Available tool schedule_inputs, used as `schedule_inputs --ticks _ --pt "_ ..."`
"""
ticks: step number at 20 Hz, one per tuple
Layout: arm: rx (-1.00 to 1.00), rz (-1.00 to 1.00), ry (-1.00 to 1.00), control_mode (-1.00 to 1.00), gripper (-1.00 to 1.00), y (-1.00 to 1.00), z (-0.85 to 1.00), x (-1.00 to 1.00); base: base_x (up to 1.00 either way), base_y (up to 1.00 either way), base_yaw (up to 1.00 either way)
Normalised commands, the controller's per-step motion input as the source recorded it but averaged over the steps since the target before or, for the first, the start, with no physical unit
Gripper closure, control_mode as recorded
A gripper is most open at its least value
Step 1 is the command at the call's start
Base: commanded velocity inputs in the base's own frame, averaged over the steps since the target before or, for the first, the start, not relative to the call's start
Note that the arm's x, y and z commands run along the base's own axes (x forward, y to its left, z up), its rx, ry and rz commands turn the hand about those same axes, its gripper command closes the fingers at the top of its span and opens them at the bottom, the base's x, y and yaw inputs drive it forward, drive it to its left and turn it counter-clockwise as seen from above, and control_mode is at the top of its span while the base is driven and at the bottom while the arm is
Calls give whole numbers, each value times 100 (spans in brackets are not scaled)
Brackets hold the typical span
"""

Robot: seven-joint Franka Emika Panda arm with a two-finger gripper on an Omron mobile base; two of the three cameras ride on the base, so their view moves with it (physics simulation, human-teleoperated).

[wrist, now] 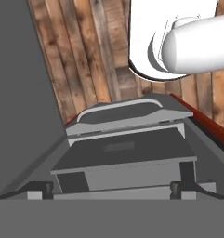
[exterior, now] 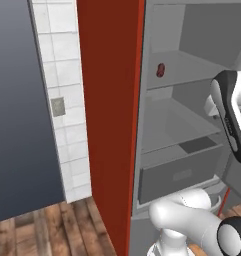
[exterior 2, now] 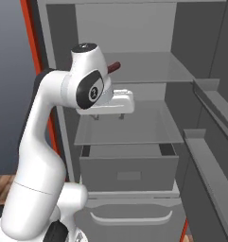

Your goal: Move the hot dog bun to the plate on the dining table and place the condiment next to that plate. Then navigate to the fridge and take the sausage and place it on the plate as well.

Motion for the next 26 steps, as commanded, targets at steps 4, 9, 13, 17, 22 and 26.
schedule_inputs --ticks 4,9,13,17,22,26 --pt "0 0 0 100 -100 0 0 0 24 9 0" --pt "1 0 -3 -100 -100 4 5 8 27 11 0" --pt "4 0 -15 -100 -100 33 42 52 0 0 0" --pt "11 0 -15 -100 -100 29 65 52 0 0 0" --pt "11 -1 -3 -100 -100 20 43 87 0 0 0" --pt "13 -3 0 -100 -100 6 17 96 0 0 0"
